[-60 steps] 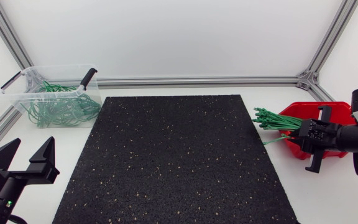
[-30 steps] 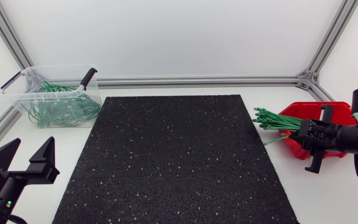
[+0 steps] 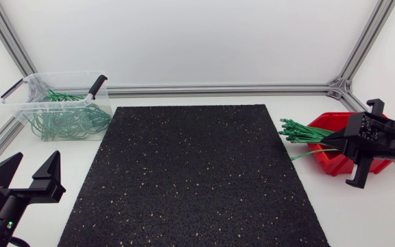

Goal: Take a green cable tie from the red box, thread the tail through the head to close it, then place it in the transparent bin on the left.

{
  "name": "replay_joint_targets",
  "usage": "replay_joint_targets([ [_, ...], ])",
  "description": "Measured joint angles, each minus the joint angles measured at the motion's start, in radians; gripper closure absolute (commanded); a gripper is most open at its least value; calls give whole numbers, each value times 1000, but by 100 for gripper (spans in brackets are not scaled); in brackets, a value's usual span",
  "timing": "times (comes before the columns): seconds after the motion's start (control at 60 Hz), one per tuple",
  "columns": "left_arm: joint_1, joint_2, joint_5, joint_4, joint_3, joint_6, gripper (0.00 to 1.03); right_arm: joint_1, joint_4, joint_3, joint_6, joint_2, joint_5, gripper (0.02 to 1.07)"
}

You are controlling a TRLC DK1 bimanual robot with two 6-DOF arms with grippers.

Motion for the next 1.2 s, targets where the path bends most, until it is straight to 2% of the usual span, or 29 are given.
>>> replay_joint_targets([
  [0.217, 0, 0, 0, 0, 0, 0, 3, 5, -190, 136, 87, -3, -106, 101],
  [0.483, 0, 0, 0, 0, 0, 0, 3, 63, -332, 268, 240, -25, -174, 101],
  [0.617, 0, 0, 12, -3, 0, 0, 3, 71, -435, 399, 341, 18, -242, 101],
  [0.717, 0, 0, 15, -4, 0, 0, 3, 83, -447, 452, 404, 45, -255, 101],
  [0.85, 0, 0, 16, -4, 0, 0, 3, 171, -496, 467, 496, 59, -256, 101],
  [1.0, 0, 0, 26, -5, 0, 0, 3, 304, -552, 488, 680, 90, -256, 101],
  [1.2, 0, 0, 34, -14, 2, -1, 3, 450, -555, 492, 894, 134, -270, 101],
])
